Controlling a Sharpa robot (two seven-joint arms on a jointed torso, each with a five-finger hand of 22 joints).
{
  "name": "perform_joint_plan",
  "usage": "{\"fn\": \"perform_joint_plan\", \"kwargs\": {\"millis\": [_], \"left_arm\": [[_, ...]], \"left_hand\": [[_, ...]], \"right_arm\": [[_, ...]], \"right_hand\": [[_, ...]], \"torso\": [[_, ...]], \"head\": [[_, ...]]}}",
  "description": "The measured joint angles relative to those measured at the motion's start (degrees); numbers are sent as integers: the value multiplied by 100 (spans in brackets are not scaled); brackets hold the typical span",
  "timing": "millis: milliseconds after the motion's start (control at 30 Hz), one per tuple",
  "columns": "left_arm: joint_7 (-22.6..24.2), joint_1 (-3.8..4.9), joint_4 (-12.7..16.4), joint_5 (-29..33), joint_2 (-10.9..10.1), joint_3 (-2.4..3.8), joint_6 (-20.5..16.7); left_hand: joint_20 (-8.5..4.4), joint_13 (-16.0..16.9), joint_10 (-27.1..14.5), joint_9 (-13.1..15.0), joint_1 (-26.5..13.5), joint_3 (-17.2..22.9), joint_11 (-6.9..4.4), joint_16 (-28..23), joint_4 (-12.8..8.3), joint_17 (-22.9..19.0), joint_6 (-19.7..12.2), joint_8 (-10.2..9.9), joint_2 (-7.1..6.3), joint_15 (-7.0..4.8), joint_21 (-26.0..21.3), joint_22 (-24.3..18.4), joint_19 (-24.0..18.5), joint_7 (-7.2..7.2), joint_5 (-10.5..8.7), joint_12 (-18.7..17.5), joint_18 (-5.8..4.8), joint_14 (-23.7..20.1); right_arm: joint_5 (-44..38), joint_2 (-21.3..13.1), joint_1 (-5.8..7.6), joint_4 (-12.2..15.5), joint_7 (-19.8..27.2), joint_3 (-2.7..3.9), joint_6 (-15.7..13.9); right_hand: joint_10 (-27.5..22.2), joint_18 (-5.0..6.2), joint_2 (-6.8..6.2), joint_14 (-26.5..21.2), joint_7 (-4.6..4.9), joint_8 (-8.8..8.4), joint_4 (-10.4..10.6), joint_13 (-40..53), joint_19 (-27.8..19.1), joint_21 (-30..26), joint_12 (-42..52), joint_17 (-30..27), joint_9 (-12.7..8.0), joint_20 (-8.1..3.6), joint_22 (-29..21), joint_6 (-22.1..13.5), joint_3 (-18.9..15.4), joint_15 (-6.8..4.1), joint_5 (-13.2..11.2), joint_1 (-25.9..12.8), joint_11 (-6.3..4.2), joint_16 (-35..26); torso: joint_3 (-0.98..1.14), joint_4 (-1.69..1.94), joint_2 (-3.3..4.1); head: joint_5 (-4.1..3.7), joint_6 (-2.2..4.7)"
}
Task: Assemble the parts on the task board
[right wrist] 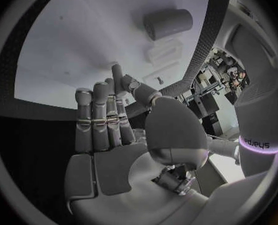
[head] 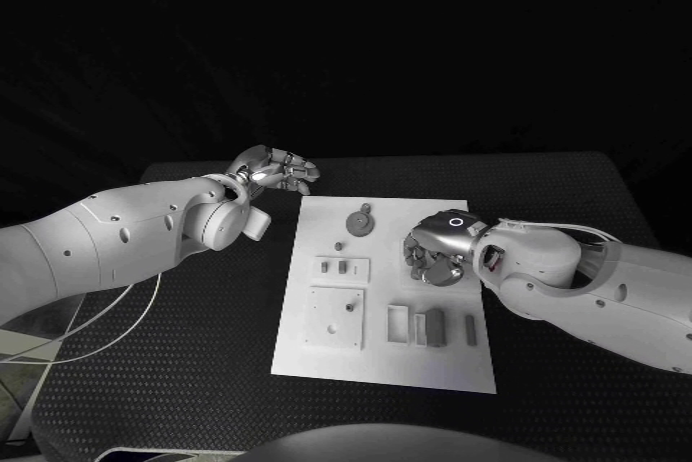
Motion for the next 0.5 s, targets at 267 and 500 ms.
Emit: {"fn": "perform_joint_plan", "kwargs": {"millis": [267, 500], "left_arm": [[0, 0, -38, 0, 15, 0, 0], [0, 0, -41, 0, 22, 0, 0]], "left_hand": [[0, -5, 0, 0, 0, 0, 0, 0, 0, 5, 0, 0, 0, 0, 0, -5, 0, 0, 0, 0, 0, 0], [0, -5, 0, 0, 0, 0, 0, 0, 0, 12, 0, 0, 0, 0, 0, -5, 0, 0, 0, 0, 0, 0]], "right_arm": [[-5, 10, 102, 217, 17, 73, -75], [28, 164, 102, 328, 61, 72, -89]], "right_hand": [[0, -1, -1, 24, -2, 0, 1, 0, 20, 22, -1, 0, 0, -18, -2, -2, 1, -17, -1, -1, 0, 1], [20, -1, -3, 32, -3, -2, -1, 25, 21, 32, -2, -6, 0, -17, -1, -3, 13, -8, -2, -2, -21, 23]], "torso": [[1, 1, 1], [1, 1, 2]], "head": [[18, -1], [54, -9]]}}
